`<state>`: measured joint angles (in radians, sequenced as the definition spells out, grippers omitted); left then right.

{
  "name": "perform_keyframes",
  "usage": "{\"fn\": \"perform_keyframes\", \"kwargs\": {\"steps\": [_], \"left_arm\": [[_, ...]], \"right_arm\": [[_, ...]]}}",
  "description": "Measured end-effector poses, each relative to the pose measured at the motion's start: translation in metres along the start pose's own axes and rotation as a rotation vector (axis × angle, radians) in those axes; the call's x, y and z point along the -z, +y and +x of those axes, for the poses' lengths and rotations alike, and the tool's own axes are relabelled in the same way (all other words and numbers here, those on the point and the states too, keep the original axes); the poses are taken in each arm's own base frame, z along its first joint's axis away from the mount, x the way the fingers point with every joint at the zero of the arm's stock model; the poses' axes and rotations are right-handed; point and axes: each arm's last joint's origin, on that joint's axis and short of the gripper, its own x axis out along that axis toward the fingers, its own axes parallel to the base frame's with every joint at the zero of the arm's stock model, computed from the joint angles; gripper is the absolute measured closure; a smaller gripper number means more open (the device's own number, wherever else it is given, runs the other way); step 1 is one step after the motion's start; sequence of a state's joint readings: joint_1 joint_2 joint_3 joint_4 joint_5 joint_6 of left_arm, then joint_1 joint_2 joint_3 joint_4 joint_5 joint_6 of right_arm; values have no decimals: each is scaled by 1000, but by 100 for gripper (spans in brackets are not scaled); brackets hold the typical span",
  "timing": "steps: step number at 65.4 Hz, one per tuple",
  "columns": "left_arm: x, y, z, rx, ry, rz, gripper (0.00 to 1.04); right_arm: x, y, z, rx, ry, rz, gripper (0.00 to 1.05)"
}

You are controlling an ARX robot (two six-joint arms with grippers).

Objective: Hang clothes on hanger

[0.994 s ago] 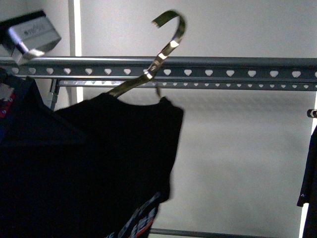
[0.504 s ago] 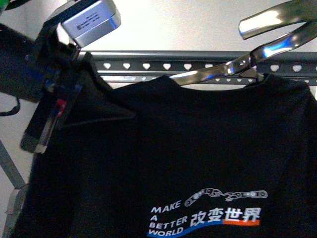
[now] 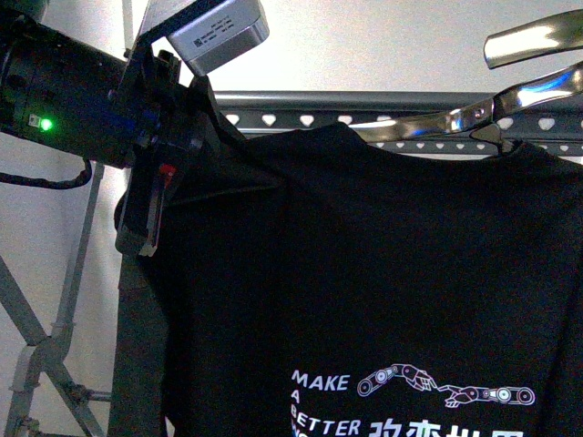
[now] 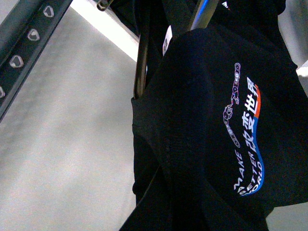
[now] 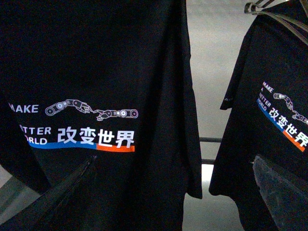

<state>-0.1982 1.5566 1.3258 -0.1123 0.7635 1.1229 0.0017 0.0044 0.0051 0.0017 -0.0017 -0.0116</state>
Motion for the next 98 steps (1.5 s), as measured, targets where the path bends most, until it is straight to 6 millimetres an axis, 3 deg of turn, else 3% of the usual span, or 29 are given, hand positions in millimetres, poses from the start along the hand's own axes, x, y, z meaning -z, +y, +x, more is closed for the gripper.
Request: {"fn": "perform_keyframes", "kwargs": {"steps": [4, 8, 10, 14, 18, 24, 32, 41, 48, 62, 70, 81, 98], "left_arm": [[0, 0, 0, -1, 1, 0, 101], [0, 0, 0, 0, 1, 0, 101], [1, 0, 0, -1, 3, -1, 101], [0, 0, 1, 2, -1, 0, 101], [0, 0, 1, 2, -2, 0, 101], [1, 0, 0, -1, 4, -1, 101], [2, 0, -1, -3, 6, -2, 101], [1, 0, 0, 0, 2, -1, 101], [1, 0, 0, 0, 3, -1, 101], [1, 0, 0, -1, 3, -1, 101], [1, 0, 0, -1, 3, -1, 101], [1, 0, 0, 0, 3, -1, 101], [1, 0, 0, -1, 3, -1, 101]], "right_arm": [[0, 0, 0, -9, 3, 2, 7], [0, -1, 1, -139, 121, 108, 7], [-3, -5, 3, -229, 245, 271, 7], [-18, -19, 14, -295, 316, 465, 7], [-40, -37, 27, -303, 274, 490, 7], [-86, -66, 62, -260, 133, 278, 7], [-115, -80, 96, -278, 41, 13, 7], [-148, -84, 136, -322, -93, -439, 7], [-164, -80, 159, -399, -187, -790, 7], [-171, -66, 197, -510, -233, -1336, 7], [-180, -52, 220, -548, -244, -1463, 7], [-195, -32, 244, -555, -271, -1484, 7], [-174, -14, 270, -616, -161, -1434, 7]]}}
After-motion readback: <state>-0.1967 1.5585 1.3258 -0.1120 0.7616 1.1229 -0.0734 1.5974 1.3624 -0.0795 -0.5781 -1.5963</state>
